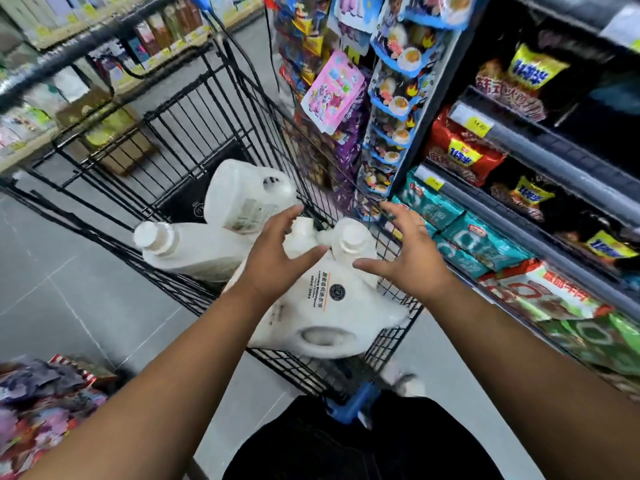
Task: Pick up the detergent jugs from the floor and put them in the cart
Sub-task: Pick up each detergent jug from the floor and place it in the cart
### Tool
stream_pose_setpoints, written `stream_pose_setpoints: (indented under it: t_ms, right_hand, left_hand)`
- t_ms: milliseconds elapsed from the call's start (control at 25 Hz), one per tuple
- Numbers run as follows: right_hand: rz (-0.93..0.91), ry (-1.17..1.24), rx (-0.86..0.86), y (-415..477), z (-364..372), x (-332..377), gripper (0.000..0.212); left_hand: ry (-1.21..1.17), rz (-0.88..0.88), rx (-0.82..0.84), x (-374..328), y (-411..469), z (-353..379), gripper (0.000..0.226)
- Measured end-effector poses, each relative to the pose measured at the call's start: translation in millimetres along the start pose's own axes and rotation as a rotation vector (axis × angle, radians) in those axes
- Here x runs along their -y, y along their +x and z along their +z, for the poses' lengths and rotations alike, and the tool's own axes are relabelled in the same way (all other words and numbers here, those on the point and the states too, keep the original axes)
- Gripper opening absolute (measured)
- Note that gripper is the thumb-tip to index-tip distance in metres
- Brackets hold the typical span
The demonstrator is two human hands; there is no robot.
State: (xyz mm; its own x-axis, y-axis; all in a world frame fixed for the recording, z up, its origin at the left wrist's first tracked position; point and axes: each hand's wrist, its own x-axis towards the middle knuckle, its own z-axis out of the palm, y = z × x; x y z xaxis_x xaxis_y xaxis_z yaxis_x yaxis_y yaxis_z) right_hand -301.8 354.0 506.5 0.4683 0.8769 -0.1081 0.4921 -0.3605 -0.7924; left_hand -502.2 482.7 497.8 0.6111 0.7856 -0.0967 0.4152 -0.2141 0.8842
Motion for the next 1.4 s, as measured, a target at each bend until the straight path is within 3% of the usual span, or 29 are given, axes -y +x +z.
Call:
stream_pose_setpoints:
  t_ms: [360,560,760,960,1040,1400]
  right_hand:
    - [0.084,0.006,-0.299,-129,-161,-63,0.104]
    - [0.182,-0.003,-0.482,-261,-279,-142,0.097]
    - [0.345,0.013,-0.727,-403,-372,-209,0.092]
    - [0.559,-0.014,-1.030,-535,-434,-269,0.090]
    - [0.594,-0.001,-1.071,-561,-443,-280,0.088]
    - [0.936,-0.031,-1.604,-712,-527,-350,0.081]
  left_hand:
    - [-0.024,0.234,0.223,-131,-32,144,0.075]
    - [-0.017,0.363,0.420,-231,-91,288,0.068]
    - [-0.007,0.494,0.666,-317,-153,435,0.081]
    - [0.006,0.622,1.014,-392,-221,576,0.082]
    - [-0.003,0.648,1.067,-408,-234,605,0.080]
    - [-0.037,0.769,1.636,-541,-332,849,0.074]
